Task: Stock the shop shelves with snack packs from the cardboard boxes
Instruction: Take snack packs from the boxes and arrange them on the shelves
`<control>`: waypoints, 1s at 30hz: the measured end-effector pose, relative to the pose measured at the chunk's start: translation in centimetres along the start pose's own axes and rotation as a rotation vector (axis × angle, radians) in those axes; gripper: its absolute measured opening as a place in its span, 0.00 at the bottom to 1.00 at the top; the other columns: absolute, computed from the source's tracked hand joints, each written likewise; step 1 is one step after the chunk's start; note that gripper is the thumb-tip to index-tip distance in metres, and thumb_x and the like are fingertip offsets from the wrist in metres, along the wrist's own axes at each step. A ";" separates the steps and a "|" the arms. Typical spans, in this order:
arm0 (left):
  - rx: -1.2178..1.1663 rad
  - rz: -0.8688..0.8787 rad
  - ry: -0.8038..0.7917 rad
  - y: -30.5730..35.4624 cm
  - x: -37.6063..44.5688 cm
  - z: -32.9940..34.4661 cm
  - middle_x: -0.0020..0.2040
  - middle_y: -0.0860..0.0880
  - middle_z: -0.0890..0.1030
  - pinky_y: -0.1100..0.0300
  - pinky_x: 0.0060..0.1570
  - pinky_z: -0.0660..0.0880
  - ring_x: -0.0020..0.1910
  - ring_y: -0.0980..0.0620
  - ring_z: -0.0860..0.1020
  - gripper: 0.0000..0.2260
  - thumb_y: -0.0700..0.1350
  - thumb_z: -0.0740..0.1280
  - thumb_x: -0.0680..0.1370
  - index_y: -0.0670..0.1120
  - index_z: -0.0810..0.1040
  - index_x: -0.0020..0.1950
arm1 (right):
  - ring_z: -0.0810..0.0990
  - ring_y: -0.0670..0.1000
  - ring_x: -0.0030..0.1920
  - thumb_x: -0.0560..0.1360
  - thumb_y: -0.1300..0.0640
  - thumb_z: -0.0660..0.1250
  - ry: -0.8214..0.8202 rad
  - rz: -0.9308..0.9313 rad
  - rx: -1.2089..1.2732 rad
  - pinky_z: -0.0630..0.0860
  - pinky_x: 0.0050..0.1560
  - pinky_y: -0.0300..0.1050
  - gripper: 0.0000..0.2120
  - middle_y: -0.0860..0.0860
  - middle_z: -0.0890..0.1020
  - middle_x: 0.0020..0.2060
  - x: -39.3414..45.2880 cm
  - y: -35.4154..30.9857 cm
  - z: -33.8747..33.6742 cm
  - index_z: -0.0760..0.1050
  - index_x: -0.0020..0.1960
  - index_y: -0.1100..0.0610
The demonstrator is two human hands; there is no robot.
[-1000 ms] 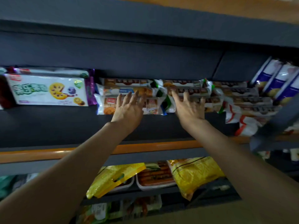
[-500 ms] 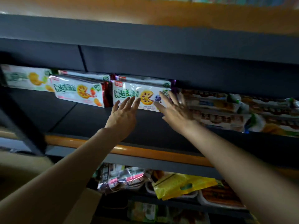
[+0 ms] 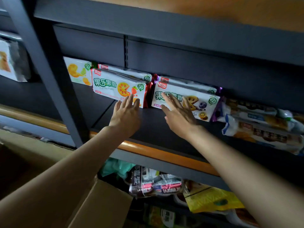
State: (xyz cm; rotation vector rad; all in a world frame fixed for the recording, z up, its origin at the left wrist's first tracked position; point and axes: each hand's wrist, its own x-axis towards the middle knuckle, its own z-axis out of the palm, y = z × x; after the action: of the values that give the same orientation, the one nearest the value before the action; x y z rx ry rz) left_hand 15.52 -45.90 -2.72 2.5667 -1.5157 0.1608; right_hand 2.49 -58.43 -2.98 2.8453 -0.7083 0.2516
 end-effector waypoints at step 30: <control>-0.143 0.169 0.487 -10.2 -13.3 -5.4 0.55 0.46 0.74 0.52 0.48 0.69 0.50 0.46 0.73 0.14 0.41 0.56 0.74 0.43 0.76 0.55 | 0.59 0.63 0.73 0.69 0.58 0.72 0.253 -0.270 -0.051 0.53 0.68 0.67 0.28 0.58 0.63 0.73 -0.3 -9.3 -3.8 0.71 0.68 0.54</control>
State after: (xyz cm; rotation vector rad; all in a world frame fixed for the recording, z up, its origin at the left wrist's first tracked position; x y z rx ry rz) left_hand 17.96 -28.62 -0.49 2.0817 -1.4802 0.6219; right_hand 6.23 -49.32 -0.79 2.7499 -0.2729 0.5285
